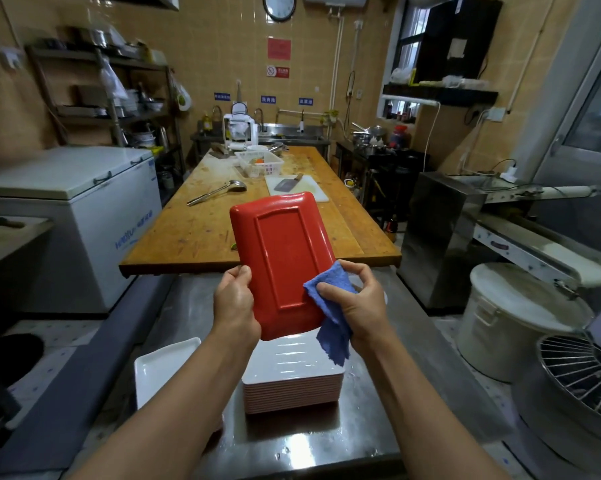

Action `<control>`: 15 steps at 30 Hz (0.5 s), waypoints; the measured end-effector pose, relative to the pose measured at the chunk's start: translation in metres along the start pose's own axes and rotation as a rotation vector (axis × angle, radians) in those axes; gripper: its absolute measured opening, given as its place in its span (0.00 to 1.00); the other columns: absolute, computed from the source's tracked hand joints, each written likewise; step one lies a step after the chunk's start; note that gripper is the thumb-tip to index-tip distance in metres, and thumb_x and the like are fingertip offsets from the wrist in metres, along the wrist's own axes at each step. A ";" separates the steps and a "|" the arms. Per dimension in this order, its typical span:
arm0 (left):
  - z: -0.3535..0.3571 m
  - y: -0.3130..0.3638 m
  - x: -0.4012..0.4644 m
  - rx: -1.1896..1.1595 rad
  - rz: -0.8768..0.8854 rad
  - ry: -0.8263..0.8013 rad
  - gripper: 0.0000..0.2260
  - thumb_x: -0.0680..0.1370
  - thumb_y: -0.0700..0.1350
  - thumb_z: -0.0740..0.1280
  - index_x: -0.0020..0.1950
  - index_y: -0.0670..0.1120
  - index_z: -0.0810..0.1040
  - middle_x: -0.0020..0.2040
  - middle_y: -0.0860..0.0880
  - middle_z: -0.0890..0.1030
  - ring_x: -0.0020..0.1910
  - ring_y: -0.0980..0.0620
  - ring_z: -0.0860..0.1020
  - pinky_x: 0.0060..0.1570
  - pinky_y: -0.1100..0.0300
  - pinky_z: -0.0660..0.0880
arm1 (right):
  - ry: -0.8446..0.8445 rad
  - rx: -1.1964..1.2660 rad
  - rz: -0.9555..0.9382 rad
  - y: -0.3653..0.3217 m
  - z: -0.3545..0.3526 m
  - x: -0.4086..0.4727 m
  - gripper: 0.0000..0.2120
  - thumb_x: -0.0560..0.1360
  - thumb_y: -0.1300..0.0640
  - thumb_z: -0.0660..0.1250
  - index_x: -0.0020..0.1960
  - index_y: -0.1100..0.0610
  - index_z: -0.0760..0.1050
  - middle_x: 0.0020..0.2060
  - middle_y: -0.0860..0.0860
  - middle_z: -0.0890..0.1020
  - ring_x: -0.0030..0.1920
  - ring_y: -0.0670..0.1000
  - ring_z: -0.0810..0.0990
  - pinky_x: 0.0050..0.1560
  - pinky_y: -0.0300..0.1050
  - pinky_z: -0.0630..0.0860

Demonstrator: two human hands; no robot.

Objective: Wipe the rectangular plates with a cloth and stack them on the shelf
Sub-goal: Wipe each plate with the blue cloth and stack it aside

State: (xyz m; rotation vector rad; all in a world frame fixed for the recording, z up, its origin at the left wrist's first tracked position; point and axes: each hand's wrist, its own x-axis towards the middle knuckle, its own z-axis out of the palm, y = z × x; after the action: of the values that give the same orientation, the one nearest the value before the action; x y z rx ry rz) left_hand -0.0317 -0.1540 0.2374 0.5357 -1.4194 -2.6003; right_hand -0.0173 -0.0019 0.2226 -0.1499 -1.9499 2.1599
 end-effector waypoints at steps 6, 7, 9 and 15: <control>-0.012 0.016 -0.002 0.453 0.049 -0.115 0.05 0.81 0.47 0.59 0.51 0.46 0.72 0.45 0.49 0.76 0.41 0.53 0.76 0.40 0.59 0.71 | -0.071 0.159 0.029 -0.003 -0.016 0.013 0.18 0.65 0.70 0.74 0.50 0.56 0.75 0.36 0.53 0.81 0.30 0.47 0.80 0.31 0.40 0.78; -0.014 0.022 0.001 0.529 0.125 -0.082 0.08 0.80 0.48 0.62 0.56 0.46 0.71 0.48 0.48 0.76 0.45 0.52 0.76 0.44 0.59 0.71 | -0.096 0.164 0.031 -0.003 -0.019 0.014 0.19 0.62 0.69 0.75 0.50 0.56 0.75 0.36 0.53 0.81 0.31 0.47 0.80 0.31 0.40 0.78; -0.019 0.039 0.015 0.735 0.345 -0.025 0.25 0.76 0.53 0.67 0.68 0.45 0.64 0.62 0.46 0.71 0.59 0.48 0.72 0.56 0.53 0.71 | -0.160 0.167 0.049 -0.004 -0.024 0.016 0.21 0.58 0.65 0.75 0.50 0.57 0.76 0.37 0.53 0.82 0.32 0.48 0.81 0.33 0.40 0.78; -0.003 0.096 0.030 1.000 0.327 -0.451 0.27 0.70 0.56 0.71 0.64 0.43 0.73 0.56 0.47 0.79 0.52 0.50 0.79 0.47 0.60 0.75 | -0.343 0.168 0.110 -0.019 -0.039 0.018 0.19 0.59 0.64 0.70 0.50 0.58 0.76 0.36 0.53 0.81 0.31 0.47 0.81 0.32 0.39 0.78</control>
State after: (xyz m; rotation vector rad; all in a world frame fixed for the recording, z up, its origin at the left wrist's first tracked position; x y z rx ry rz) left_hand -0.0634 -0.2172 0.3088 -0.2388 -2.6471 -1.6602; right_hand -0.0242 0.0420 0.2383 0.1572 -1.9536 2.5514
